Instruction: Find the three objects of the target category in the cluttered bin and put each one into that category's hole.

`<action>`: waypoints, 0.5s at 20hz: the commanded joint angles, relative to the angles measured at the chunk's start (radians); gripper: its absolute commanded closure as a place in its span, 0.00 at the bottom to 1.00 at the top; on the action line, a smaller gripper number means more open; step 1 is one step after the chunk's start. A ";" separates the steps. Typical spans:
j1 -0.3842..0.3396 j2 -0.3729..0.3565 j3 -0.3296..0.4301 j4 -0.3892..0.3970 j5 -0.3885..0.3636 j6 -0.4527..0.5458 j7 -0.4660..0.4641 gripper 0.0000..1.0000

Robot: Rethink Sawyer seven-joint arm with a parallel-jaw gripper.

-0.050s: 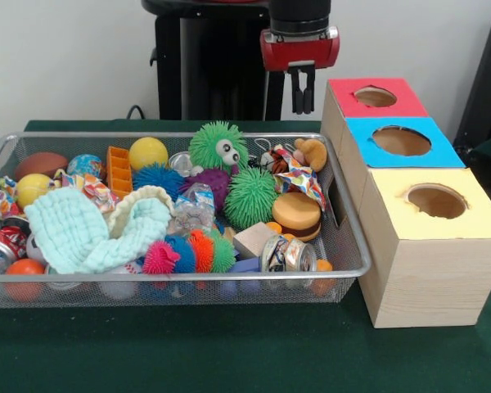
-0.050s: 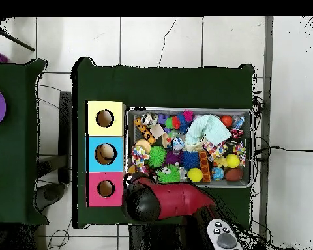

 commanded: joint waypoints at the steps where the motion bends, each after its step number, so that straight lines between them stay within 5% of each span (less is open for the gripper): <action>1: -0.011 0.009 0.066 -0.006 -0.027 0.016 0.041 1.00; 3: -0.004 0.020 0.058 -0.008 -0.032 -0.009 0.056 1.00; 4: 0.017 0.019 0.034 -0.012 -0.049 -0.044 0.071 0.00; 7: 0.045 0.018 -0.001 -0.013 -0.068 -0.101 0.094 0.00; 10: 0.027 0.014 0.016 -0.004 -0.042 -0.056 0.089 0.00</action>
